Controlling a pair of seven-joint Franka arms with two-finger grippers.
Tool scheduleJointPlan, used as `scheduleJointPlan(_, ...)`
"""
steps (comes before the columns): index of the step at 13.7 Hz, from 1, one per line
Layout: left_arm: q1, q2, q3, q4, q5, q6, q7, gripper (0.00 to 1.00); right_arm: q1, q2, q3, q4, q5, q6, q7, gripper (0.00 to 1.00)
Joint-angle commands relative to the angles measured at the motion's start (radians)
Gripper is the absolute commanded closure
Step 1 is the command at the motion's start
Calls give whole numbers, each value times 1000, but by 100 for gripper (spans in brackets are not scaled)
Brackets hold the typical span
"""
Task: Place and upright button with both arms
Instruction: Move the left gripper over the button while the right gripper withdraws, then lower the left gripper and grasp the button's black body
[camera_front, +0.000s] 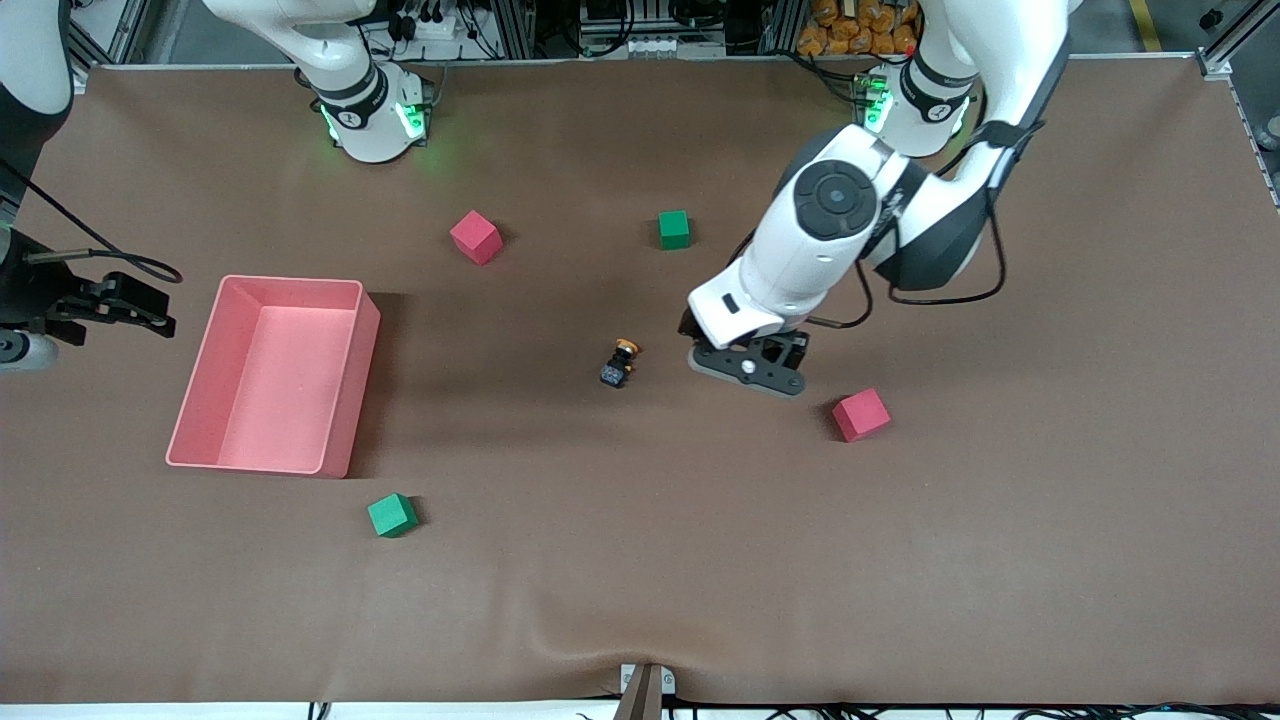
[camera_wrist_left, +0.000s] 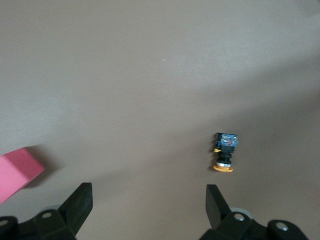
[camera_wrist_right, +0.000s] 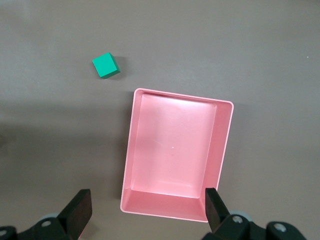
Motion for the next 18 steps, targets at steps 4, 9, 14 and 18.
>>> scheduleJointPlan(4,-76,7,5,-138,97,224,-155,0,-29,-18,15,0,-24,-14,-50,0)
scheduleJointPlan(9,-137,97,5,-136,291,321,-402,0,-30,-20,14,0,-9,-17,-50,0)
scheduleJointPlan(14,-162,179,1,-135,539,425,-653,0,-29,-20,15,29,-8,-100,-48,0)
scheduleJointPlan(18,-214,194,5,-138,613,458,-687,5,-26,-15,17,34,-8,-89,-48,0)
